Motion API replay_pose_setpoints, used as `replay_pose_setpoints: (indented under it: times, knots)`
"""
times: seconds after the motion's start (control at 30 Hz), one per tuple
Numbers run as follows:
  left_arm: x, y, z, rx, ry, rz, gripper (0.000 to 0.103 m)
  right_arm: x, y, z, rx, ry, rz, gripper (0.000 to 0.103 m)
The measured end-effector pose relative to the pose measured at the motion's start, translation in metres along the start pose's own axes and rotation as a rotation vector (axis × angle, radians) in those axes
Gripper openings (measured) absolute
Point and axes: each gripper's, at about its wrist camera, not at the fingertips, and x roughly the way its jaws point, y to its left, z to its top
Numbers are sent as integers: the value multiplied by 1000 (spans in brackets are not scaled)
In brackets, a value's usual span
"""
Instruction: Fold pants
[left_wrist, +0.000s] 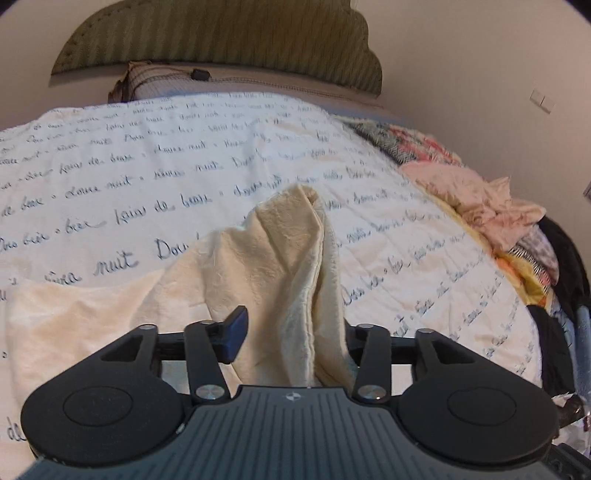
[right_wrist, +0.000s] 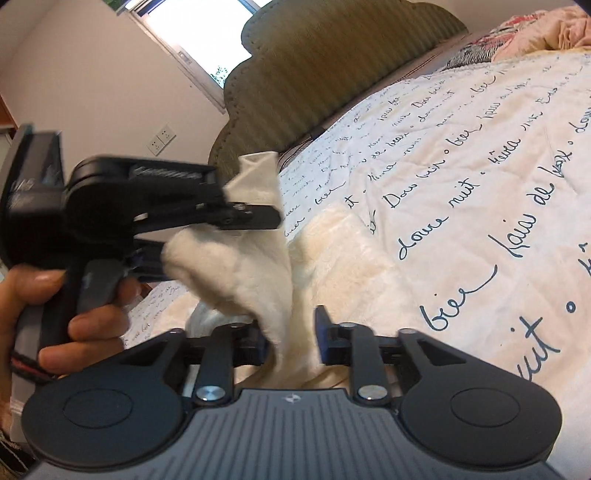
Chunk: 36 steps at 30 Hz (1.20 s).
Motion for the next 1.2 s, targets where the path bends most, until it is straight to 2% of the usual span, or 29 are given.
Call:
replay_pose_setpoints:
  times: [0.03,0.07,0.1,0.13,0.2,0.27,0.37,0.5,0.53,0.63,0.67,0.7,0.77,0.83,0.9,0.93,1.0,1.1,1.2]
  knots:
    - [-5,1,3,14,-2,-2,59,-2,0,0,8,-6,9,47]
    - [-9,1,5,31,-5,5,60,-5,-5,-2,14,-11,22,51]
    - [-13,0,7,44,-20,10,67,-5,-5,-2,19,-10,28,51]
    - [-16,-2,8,56,-41,16,81,-6,-4,-3,21,-9,28,51]
    - [-15,-8,11,88,-33,14,93,-2,-6,-5,18,-9,-8,50]
    - [-21,-13,13,106,-56,8,88,7,-11,2,45,-10,-13,49]
    - [-40,-9,11,97,-134,6,91,7,-24,10,103,5,-15,50]
    - [-69,32,-1,-5,-152,114,91,-16,-29,16,90,-19,-42,51]
    - [-79,48,-7,-44,-157,146,91,-23,-31,18,79,-50,-76,51]
    - [-109,87,-34,-123,-188,248,91,-47,-24,24,-19,-194,-269,54]
    - [-117,96,-46,-135,-192,278,91,-49,-19,27,-63,-215,-276,54]
    - [-126,106,-59,-141,-194,310,91,-49,-14,28,-94,-211,-256,54]
    - [-140,117,-81,-129,-189,351,91,-37,2,29,-159,-145,-154,54]
    - [-155,122,-102,-81,-181,365,91,-19,20,23,-209,-41,10,54]
    - [-165,121,-118,-22,-174,367,92,-5,40,7,-227,124,237,54]
    - [-170,120,-127,18,-167,364,93,-1,49,-2,-247,190,322,54]
    - [-175,120,-139,59,-160,374,94,2,69,-23,-348,301,422,59]
    - [-175,130,-145,19,-159,398,94,6,93,-54,-550,373,368,60]
    - [-176,141,-142,-75,-164,368,93,29,98,-63,-596,388,307,60]
